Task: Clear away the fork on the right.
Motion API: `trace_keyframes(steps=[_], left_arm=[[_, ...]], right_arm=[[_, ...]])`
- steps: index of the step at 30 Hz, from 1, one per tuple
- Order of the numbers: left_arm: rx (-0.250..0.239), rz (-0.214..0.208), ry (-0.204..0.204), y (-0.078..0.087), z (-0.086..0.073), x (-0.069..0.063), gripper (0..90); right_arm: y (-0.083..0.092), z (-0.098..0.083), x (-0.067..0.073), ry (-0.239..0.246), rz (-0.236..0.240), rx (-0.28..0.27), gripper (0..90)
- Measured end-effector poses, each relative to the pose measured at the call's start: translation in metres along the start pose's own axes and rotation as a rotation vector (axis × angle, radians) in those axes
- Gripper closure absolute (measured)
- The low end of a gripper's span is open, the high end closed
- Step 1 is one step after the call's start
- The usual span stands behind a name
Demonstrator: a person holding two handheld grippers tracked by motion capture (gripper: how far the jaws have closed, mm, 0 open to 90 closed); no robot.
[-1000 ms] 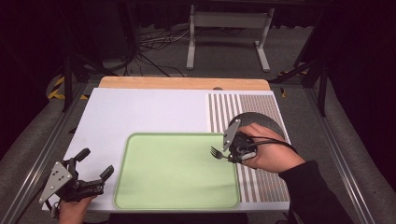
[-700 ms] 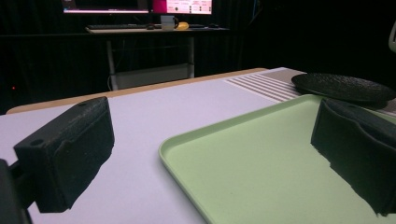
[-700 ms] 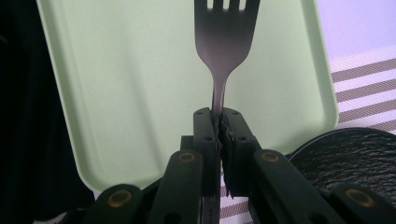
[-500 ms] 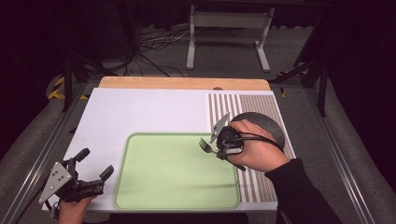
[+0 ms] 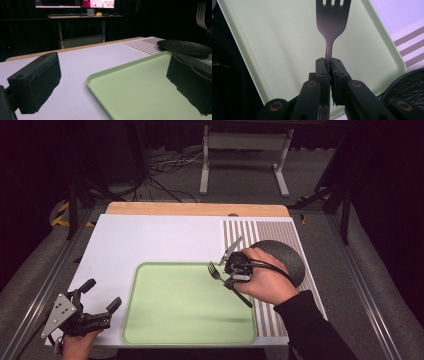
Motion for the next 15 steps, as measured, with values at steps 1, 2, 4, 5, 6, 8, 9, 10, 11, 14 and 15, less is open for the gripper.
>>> trace_keyframes(steps=[1,2,4,5,6,8,9,10,11,14,15], left_arm=[[-0.001,0.0,0.002,-0.0002,0.0001,-0.0001,0.1],[-0.001,-0.001,0.001,-0.0004,0.0001,-0.0003,0.1],[0.0,-0.001,0.001,-0.0004,0.0,-0.0003,0.1],[0.0,0.0,0.001,-0.0003,0.0,-0.0002,0.1],[-0.001,0.001,0.001,-0.0002,0.0001,-0.0001,0.1],[0.001,-0.001,0.0,0.0,-0.0001,-0.0001,0.1],[0.001,-0.001,0.0,0.0,-0.0001,-0.0001,0.1],[0.0,-0.001,0.0,-0.0001,0.0,-0.0001,0.1],[0.001,-0.002,-0.001,0.0,0.0,-0.0001,0.1],[-0.001,-0.002,0.001,-0.0003,0.0002,-0.0004,0.1],[0.0,-0.004,0.001,-0.0005,0.0,-0.0006,0.1]], right_arm=[[-0.0007,0.0011,0.0003,-0.011,0.002,-0.001,85.4],[-0.0012,0.0022,0.0007,-0.028,0.003,-0.002,85.4],[-0.0019,0.0035,0.0009,-0.046,0.004,-0.003,85.4],[-0.0033,0.0051,0.0006,-0.074,0.004,-0.001,85.4],[-0.0037,0.0054,0.0008,-0.083,0.007,0.002,85.4],[-0.0046,0.0068,-0.0001,-0.103,0.003,0.002,85.4],[-0.0046,0.0068,-0.0001,-0.103,0.003,0.002,85.4],[-0.0051,0.0073,-0.0004,-0.116,0.001,0.004,85.4],[-0.0056,0.008,-0.0005,-0.119,0.002,0.002,85.4],[-0.0074,0.0084,0.0007,-0.119,0.011,0.004,85.4],[-0.0082,0.0081,0.0011,-0.12,0.011,0.009,85.4]])
Point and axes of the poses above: each handheld gripper's, and its own axes: y roughly backward along the jaws, z roughly out of its top, x roughly to its left, the point moved 10 cm from there along -y, roughly forward along the jaws, and after that the axes turned 11 degrees about x, right-handed, at the moved point
